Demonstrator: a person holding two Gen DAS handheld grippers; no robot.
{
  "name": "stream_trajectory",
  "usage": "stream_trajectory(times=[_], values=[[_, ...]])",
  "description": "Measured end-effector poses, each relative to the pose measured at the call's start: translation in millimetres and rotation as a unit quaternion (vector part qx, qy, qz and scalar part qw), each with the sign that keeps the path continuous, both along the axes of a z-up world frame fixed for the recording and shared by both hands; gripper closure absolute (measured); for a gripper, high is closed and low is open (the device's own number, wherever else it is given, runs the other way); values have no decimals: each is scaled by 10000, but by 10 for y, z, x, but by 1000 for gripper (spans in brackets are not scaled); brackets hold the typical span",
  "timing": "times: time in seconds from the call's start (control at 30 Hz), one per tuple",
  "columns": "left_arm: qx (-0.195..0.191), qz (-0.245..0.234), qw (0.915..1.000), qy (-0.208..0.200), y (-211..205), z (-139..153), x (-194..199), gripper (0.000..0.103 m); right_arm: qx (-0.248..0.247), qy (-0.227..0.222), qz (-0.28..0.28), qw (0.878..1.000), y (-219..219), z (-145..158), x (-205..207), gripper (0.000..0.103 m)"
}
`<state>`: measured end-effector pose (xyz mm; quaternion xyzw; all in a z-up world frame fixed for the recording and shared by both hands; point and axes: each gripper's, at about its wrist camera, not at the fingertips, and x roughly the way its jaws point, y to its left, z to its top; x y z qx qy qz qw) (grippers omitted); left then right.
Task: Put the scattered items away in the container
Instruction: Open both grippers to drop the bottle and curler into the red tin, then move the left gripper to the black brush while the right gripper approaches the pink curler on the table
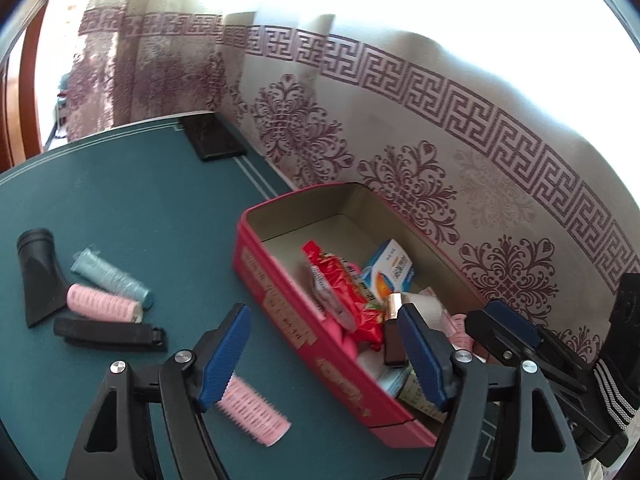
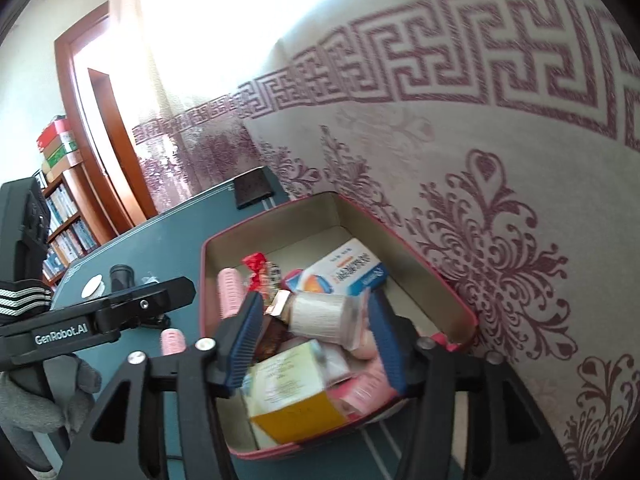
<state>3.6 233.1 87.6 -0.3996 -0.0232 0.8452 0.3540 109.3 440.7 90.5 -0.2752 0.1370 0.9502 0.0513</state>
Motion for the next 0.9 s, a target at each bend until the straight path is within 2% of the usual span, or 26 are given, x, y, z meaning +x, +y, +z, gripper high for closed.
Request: stream_trajectory(times=[0.3,0.6,0.9], values=[[4,637,9978,-180,-656,-134,-34,26,77,-66,581,9983,-490,-24,-37,39],[47,1422,9884,-523,-1395,-398,-97,26,314,-208,1379,9897,-1123,-90,-44,39],[100,1533,9857,-688,-1694,-559,-96,26,448,-602,1672,9831,-1477,-273,-177,39]])
